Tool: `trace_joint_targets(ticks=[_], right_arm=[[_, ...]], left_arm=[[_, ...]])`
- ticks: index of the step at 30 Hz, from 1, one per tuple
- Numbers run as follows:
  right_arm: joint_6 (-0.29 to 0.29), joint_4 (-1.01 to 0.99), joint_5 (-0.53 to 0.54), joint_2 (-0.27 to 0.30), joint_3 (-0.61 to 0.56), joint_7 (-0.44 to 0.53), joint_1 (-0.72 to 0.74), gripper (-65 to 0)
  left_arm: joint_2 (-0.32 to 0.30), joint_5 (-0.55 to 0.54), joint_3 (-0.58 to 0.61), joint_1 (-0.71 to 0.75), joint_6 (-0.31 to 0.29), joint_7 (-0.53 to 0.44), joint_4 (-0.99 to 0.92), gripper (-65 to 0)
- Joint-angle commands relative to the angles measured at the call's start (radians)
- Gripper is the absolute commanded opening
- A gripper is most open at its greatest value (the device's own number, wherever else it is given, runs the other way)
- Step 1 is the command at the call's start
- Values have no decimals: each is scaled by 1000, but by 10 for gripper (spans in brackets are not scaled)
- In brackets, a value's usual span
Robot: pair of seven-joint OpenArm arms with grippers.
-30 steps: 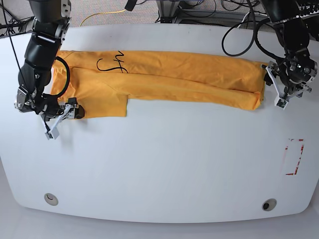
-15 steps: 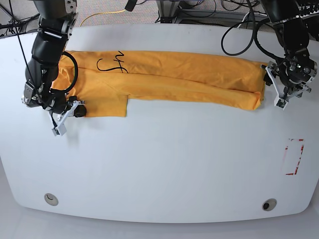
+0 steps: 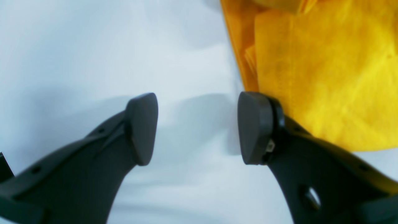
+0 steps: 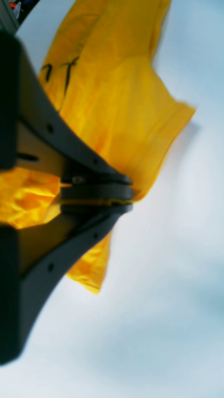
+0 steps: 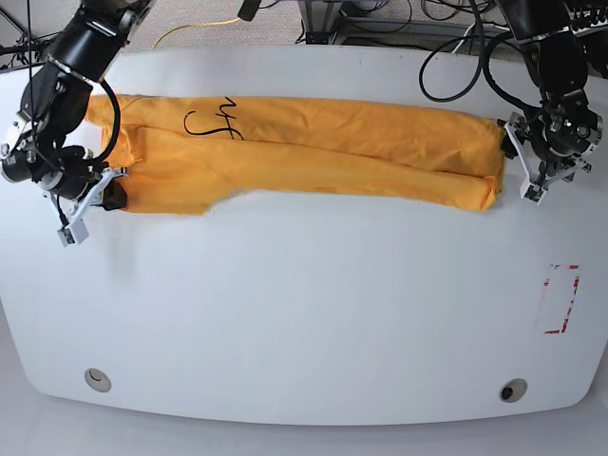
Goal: Fold the T-shirt properly
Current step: 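Smooth the folded strip with both grippers and release it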
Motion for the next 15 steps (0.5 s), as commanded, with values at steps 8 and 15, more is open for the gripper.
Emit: trace_joint_targets(ticks=[8,15], right_arm=[[2,201,164,4,92,-29,-187,-650],[2,216,165,4,94,-29,-280,-650]], left_arm=[[-12,-1,8,-10,2,-14,15,-272],[-13,-1,53,-10,2,-14,15,-272]])
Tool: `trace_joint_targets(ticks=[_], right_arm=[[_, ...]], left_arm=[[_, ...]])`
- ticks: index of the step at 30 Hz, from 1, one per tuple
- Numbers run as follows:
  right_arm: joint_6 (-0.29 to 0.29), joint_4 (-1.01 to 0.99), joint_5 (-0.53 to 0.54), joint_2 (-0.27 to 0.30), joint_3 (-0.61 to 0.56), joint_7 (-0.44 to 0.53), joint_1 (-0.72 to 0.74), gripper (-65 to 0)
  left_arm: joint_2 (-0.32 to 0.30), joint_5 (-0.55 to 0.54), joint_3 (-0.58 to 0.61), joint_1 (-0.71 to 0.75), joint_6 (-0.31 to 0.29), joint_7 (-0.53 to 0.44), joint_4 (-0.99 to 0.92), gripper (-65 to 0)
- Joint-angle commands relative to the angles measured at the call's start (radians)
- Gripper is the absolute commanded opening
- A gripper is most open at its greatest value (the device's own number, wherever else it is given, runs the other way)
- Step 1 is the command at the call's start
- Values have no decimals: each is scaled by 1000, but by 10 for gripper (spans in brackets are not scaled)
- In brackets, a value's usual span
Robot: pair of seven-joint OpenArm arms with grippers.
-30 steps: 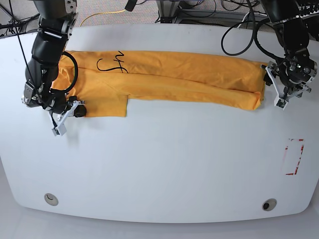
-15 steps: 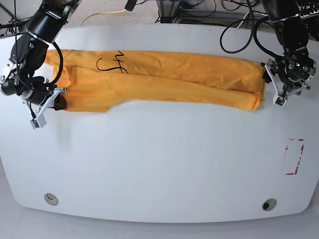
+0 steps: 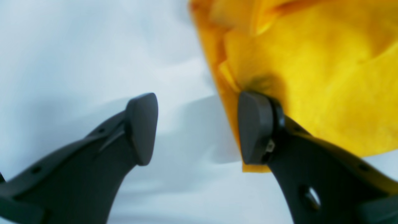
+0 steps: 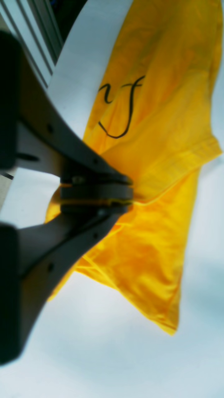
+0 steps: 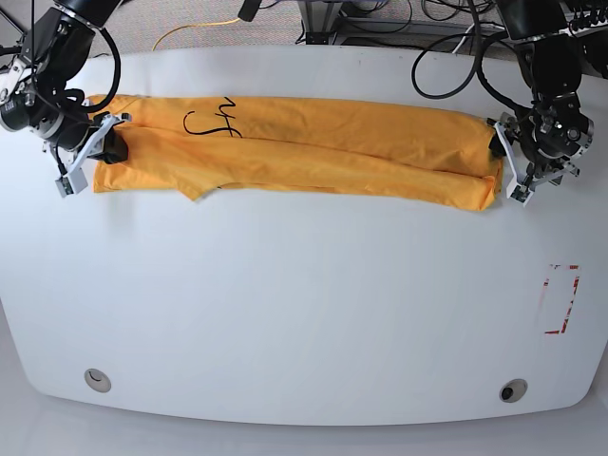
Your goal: Fold the T-shirt properly
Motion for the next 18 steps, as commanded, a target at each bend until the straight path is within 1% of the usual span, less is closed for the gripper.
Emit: trace_joint_targets(ticks=[1,3,4,5,6,7,9,10,12,13,15,18], right_arm=[[1,15,10,20,2,15,-21,-650],[1,15,-1,20,-1,15,-47,-642],[1,15,-16,20,-1,15,-56,-623],[1,15,-36,23,-1,15,-65,-590],[1,15,-65,26,-1,15,-76,-536],[1,15,-88,26,4,15,-82,-499],[1,15,-169,28,7,22,-88,-395],[1,18,-202,28,13,30,-87,-355],[1,24,-248,26,41,43,-87,-298],[1,24,-252,26,64,46,-87,-277],[1,26,-248,26,94,48,-87,-263],[1,62,-208,26,120,48,-73,-263]], left_arm=[[-17,3,-5,-9,2,-10,15,-272],[-17,3,-5,-9,2,-10,20,-272],[-17,3,-5,-9,2,-7,23,-272],[-17,0,-7,-9,2,-6,28,-272],[-17,-2,-10,-9,2,-6,37,-272],[-17,-2,-10,-9,2,-6,40,-272],[-17,-3,-10,-11,2,-6,45,-272],[-17,-3,-10,-12,2,-6,46,-272],[-17,-5,-10,-14,2,-6,46,-272],[-17,-5,-10,-15,2,-6,46,-272],[-15,-5,-10,-15,2,-6,54,-272],[2,-14,-30,-15,2,-7,78,-272]])
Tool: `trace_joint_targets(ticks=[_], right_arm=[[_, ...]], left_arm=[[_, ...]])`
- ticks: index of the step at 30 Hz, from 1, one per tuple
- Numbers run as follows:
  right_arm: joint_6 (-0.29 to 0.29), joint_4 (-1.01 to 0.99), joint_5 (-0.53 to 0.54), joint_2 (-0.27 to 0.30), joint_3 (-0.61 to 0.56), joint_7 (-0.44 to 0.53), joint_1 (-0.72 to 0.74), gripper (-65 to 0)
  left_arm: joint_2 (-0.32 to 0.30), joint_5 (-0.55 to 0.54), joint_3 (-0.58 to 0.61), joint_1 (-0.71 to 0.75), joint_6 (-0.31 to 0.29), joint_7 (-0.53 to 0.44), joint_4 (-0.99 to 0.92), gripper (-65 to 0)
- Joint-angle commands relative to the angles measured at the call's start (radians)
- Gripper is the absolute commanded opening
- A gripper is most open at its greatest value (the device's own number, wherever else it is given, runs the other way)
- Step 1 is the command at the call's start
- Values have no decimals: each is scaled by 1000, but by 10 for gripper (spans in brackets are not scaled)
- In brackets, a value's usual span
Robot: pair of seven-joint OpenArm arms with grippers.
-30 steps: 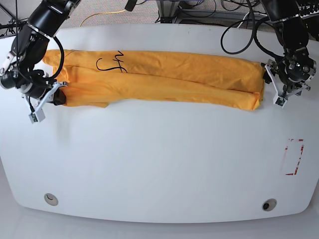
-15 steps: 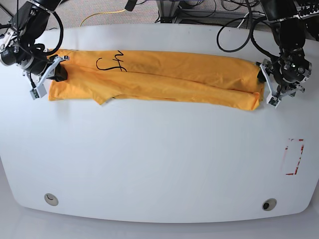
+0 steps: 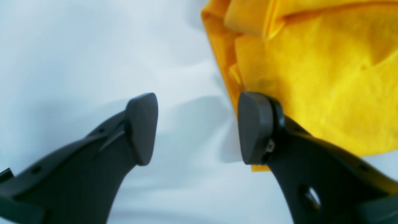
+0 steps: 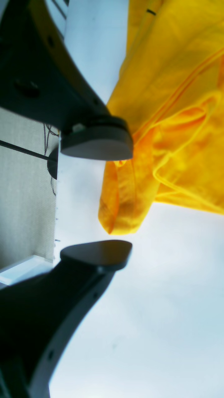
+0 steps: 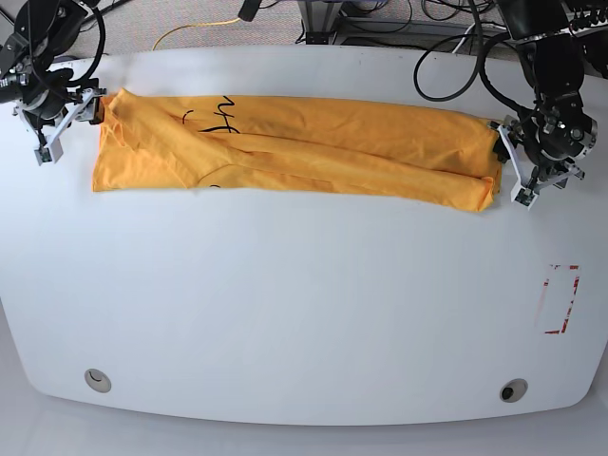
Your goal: Fold the T-shirt properly
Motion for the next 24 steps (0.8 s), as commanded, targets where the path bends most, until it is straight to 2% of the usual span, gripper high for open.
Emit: trace_joint_targets(ticks=[1,5,8,11,13,15,19,24], right_arm=[[1,57,82,17,12,13,19,-263],[1,70,241,7,6,-15,25,-265],[1,68,314,-33,-31,-20,43,-265],[1,67,313,-60,-80,-20,52,-273],[1,44,303,-74,-123,-20,52,-301],[1,5,285,-83,-166,-20,54,-330],[1,-73,219,-92,-243,29,66,-341],[1,-162,125,-91,-304,92,78,-358]], left_arm=[[23,-33,-47,-15,2,-12,49,-272],[53,-151,-160,-15,2,-9,75,-268],[52,-238,-193,-15,2,23,69,-267],[53,-304,-202,-33,2,63,72,-265],[52,-336,-210,-38,2,98,69,-260],[55,-365,-240,-41,2,127,66,-228],[56,-445,-302,-43,2,158,59,-128],[55,-533,-308,-43,2,158,-14,-108]])
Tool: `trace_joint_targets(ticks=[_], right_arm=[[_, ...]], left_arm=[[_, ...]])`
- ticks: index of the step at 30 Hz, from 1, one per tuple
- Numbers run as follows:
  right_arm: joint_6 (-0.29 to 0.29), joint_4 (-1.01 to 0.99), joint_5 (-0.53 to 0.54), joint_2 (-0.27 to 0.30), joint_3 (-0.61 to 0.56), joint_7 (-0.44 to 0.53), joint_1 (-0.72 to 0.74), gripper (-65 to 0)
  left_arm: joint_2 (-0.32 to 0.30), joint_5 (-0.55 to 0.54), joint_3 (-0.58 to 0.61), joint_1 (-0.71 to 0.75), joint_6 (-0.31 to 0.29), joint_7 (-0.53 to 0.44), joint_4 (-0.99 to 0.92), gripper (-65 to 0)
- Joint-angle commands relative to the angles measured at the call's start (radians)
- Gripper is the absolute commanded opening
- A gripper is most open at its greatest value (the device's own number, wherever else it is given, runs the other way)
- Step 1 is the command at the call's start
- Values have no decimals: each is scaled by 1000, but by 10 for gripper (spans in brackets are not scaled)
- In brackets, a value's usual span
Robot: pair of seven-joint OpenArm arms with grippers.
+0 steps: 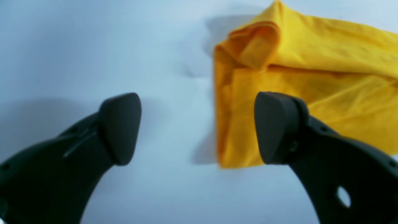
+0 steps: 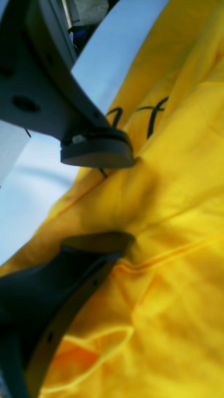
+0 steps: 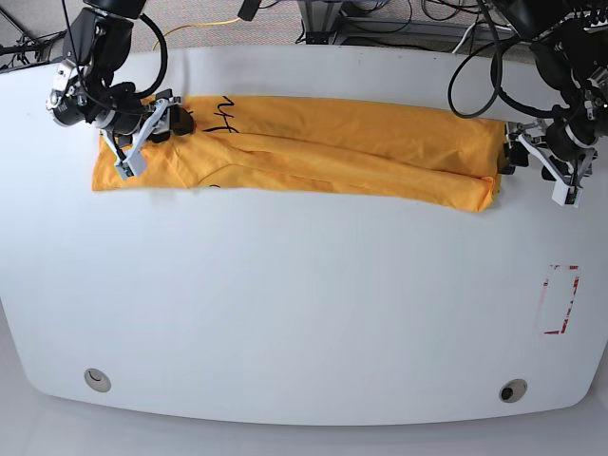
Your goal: Fold the T-shirt properly
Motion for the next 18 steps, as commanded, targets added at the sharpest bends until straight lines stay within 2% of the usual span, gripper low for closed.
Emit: trace_joint_targets(ticks=[1,7,12,18], right_arm=[[1,-15,-13,19,3,48,9,-365],[1,-46,-22,25,3,65,12,-377],[1,-45,-22,25,3,65,10,-379],[1,-45,-22,21,3,65,9,-379]], left_arm=[[-12,-43,-2,-12,-1,-20,-33,-108],[-12,-92,-1,-32,-1,-22,-141,-110],[-9,-92,-1,-36,-1,-22,-199,-114],[25,-92,1,-38,-1,-24,-245,-114]])
